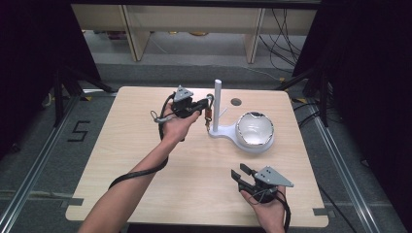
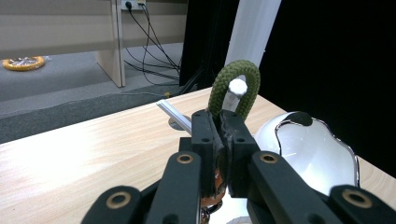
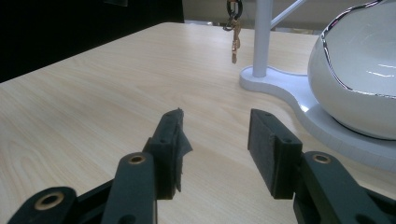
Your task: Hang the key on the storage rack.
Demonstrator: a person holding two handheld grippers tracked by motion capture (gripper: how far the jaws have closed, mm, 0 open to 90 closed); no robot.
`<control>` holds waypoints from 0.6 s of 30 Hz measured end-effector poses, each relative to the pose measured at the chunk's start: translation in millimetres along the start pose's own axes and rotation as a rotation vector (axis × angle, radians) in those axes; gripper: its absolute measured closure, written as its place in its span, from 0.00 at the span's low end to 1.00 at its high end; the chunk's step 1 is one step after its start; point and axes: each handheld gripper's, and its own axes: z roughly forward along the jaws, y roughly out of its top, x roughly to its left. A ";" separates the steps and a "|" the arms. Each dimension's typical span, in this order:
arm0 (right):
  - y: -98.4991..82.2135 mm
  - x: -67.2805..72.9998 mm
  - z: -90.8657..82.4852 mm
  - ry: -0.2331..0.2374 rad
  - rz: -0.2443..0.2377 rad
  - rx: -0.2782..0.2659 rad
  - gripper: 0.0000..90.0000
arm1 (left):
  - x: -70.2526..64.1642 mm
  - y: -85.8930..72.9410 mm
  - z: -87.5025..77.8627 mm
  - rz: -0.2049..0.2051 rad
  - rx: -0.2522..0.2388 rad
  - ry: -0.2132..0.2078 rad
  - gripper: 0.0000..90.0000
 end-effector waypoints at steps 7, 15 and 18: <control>-0.4 -2.4 2.1 0.016 -0.026 -0.017 0.63 | -1.4 -1.1 4.1 0.004 0.006 0.001 0.94; -0.5 -0.1 0.1 0.008 0.005 0.011 0.63 | -2.6 -2.0 7.4 0.007 0.012 0.005 0.94; -0.8 -0.4 0.0 0.003 -0.004 0.017 0.63 | -3.0 -2.5 9.4 0.012 0.013 0.006 0.94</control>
